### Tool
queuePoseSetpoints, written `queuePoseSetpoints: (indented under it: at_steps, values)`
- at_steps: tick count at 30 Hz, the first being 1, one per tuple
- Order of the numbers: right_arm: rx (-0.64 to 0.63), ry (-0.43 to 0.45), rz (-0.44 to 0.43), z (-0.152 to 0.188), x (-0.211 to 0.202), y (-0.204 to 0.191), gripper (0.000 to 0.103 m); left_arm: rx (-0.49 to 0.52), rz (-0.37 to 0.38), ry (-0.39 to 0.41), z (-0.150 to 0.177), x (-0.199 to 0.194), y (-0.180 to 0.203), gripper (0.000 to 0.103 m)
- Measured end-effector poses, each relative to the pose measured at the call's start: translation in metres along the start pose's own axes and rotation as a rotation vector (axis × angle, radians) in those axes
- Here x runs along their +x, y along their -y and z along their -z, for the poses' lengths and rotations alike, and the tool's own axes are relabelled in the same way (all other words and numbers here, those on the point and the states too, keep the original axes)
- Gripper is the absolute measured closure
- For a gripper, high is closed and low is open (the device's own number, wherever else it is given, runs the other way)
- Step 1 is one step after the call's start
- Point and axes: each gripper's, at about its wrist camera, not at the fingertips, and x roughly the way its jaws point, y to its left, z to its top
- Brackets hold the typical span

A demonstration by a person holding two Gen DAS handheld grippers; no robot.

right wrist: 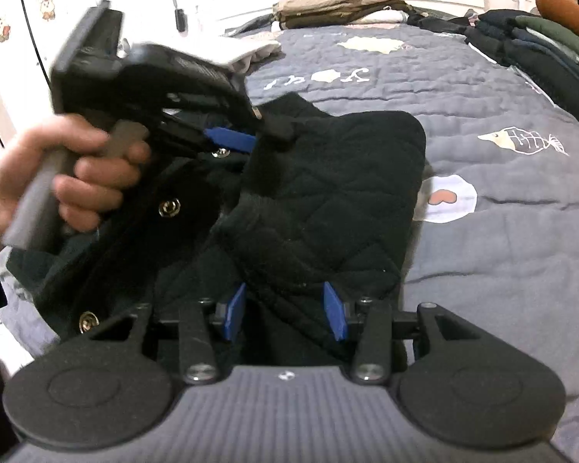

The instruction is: Fold clothes

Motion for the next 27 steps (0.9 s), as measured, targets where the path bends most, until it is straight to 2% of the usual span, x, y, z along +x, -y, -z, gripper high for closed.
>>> queuePoseSetpoints:
  at_steps: [4, 8, 13, 15, 16, 17, 20, 21, 24, 25, 27]
  values:
    - [0.034, 0.063, -0.044, -0.004, -0.013, 0.0, 0.058, 0.014, 0.058, 0.019, 0.001, -0.022, 0.015, 0.053]
    - [0.076, 0.124, -0.114, -0.009, -0.025, 0.002, 0.058, 0.009, 0.116, -0.02, 0.017, -0.035, 0.03, 0.052]
    - [0.055, 0.067, -0.112, -0.004, -0.017, -0.001, 0.058, 0.016, 0.072, -0.121, 0.041, -0.024, 0.038, 0.053]
    - [0.036, 0.058, -0.114, -0.002, -0.017, -0.003, 0.058, 0.011, 0.015, -0.139, 0.053, -0.017, 0.034, 0.065]
    - [0.029, 0.052, -0.116, -0.001, -0.017, -0.004, 0.058, 0.018, -0.029, -0.154, 0.057, -0.012, 0.032, 0.086]
    - [0.029, 0.042, -0.117, -0.001, -0.017, -0.003, 0.058, 0.014, -0.057, -0.166, 0.061, -0.009, 0.028, 0.092]
    - [0.057, -0.033, -0.087, 0.002, -0.012, 0.007, 0.059, -0.019, -0.08, -0.182, 0.066, -0.008, 0.017, 0.093]
    - [0.075, -0.058, -0.077, 0.004, -0.01, 0.013, 0.063, -0.024, -0.078, -0.182, 0.066, -0.009, 0.016, 0.093]
    - [0.106, -0.076, -0.075, 0.005, -0.011, 0.024, 0.064, -0.062, -0.027, -0.17, 0.063, -0.017, 0.016, 0.093]
    - [0.117, -0.081, -0.075, 0.005, -0.012, 0.028, 0.066, -0.059, -0.013, -0.166, 0.062, -0.02, 0.017, 0.093]
    - [0.115, -0.091, -0.049, 0.006, -0.012, 0.031, 0.075, 0.011, -0.027, -0.162, 0.063, -0.024, 0.027, 0.092]
